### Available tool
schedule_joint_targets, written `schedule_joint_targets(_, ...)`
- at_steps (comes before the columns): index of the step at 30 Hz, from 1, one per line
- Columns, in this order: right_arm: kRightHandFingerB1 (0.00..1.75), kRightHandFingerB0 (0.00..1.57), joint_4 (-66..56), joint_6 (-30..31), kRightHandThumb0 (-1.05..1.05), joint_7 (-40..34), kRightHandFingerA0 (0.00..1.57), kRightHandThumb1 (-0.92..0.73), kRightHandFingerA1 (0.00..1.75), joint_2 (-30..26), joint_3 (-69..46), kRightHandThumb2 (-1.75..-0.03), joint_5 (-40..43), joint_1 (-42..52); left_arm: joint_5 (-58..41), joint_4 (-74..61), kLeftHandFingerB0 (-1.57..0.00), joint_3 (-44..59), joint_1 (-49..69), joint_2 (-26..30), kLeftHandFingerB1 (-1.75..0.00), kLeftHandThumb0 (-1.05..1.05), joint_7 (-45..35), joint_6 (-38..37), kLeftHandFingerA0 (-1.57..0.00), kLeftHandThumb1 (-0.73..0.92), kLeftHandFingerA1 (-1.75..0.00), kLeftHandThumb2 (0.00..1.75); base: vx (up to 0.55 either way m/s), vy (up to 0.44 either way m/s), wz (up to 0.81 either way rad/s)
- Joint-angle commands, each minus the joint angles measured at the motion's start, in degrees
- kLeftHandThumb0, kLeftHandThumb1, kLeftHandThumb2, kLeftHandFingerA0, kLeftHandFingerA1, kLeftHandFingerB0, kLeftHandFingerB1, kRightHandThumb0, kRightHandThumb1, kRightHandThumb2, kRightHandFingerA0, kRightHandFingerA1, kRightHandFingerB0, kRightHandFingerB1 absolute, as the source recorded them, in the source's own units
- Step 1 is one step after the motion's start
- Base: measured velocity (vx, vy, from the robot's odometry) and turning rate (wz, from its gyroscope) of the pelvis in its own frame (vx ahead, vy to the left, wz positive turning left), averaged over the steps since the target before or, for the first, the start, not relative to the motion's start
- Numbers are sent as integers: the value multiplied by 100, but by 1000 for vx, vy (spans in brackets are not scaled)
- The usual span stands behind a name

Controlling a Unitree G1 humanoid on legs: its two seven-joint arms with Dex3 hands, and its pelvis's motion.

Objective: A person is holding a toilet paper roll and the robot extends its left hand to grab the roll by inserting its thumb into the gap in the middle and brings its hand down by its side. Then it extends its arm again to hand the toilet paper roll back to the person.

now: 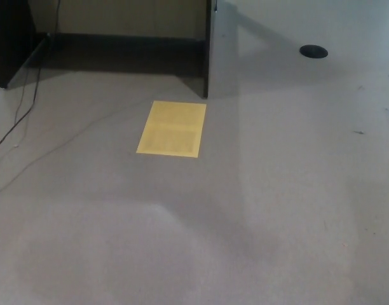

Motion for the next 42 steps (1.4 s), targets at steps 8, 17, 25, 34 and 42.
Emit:
schedule_joint_targets(8,44,57,52,54,-45,-38,66,-74,52,-65,15,-62,-34,22,-160,-191,-79,-13,-369,121,-106,-6,204,-1006,-92,78,-116,72,0,0,0)
schedule_joint_targets(17,44,56,38,81,-46,17,64,-75,51,-60,-8,-62,-9,0,-727,-2661,-78,123,-1121,43,-111,-5,-403,-305,-95,76,-119,78,0,0,0)
schedule_joint_targets(25,44,57,-12,59,-45,9,66,-74,51,-70,-34,-62,12,-59,-214,-4651,-80,-797,-2721,-148,-102,4,-907,881,-98,76,-112,72,0,0,0)
schedule_joint_targets(34,46,57,-51,39,-44,21,69,-73,56,-38,-42,-62,28,-106,775,-4611,-75,-2074,-4578,-1090,-114,-11,-823,1169,-77,76,-145,71,0,0,0)
schedule_joint_targets(42,46,56,-76,11,-43,130,70,-73,58,-64,-144,-62,105,-143,1254,-4187,-71,-2790,-5557,-2052,-126,-19,-610,1501,-78,78,-153,74,0,0,0)
